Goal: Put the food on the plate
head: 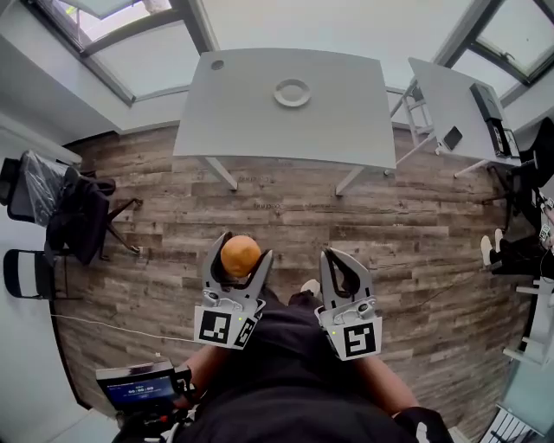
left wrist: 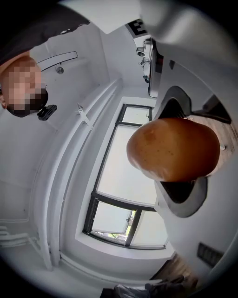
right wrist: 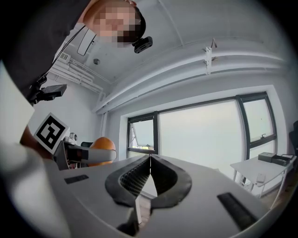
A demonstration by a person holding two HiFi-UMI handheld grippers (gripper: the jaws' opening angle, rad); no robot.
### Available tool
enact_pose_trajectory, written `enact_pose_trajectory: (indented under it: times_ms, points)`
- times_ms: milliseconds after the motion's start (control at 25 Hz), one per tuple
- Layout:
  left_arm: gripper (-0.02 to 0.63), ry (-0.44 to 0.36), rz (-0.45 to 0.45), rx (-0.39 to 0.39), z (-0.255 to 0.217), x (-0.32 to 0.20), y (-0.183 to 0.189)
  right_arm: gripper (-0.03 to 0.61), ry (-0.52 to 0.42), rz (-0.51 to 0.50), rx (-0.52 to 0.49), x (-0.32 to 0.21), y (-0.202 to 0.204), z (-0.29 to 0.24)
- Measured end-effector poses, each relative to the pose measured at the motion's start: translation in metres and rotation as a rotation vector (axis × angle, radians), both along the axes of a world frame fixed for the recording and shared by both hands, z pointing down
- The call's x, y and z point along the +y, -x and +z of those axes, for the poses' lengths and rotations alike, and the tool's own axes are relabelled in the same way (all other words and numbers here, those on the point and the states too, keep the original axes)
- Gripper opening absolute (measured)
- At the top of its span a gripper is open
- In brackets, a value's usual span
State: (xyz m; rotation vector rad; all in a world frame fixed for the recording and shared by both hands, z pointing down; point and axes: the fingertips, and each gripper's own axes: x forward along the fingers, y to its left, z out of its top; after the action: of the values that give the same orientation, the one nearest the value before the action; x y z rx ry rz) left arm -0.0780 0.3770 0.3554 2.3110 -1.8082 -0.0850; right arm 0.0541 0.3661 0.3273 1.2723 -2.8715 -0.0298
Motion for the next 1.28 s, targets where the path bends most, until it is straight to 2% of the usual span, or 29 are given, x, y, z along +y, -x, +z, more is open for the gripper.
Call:
enact_pose_trajectory:
  times_ms: [120,280,440,760,960,1280]
  points:
    - [0.325,0.002,-0.036,-0.016,0.002,0.000,-0.004,0.008,0.002,-0.002,-0.004,-0.004,-0.018,0.004]
    - [0.325,0.007,-0.084,-0.024,0.000,-0.001,0.008,0.008,0.009,-0.001,-0.007,-0.010,-0.022,0.004]
    - [0.325,-0.003,-0.112,-0.040,-0.001,0.006,-0.022,0.008,0.007,-0.011,-0.025,-0.004,-0.058,0.008]
    - [0.325,0.001,-0.153,-0.033,0.011,0.014,-0.055,0.008,0.015,-0.012,-0.030,0.002,-0.105,0.026]
    - [0.325,0.013,-0.132,-0.039,0.014,0.008,-0.067,0.008,0.017,0.020,-0.027,0.005,-0.125,0.029]
    - [0.325,0.000,-0.060,-0.029,0.020,-0.042,-0.073,0.008,0.034,0.085,-0.013,-0.022,-0.128,0.037]
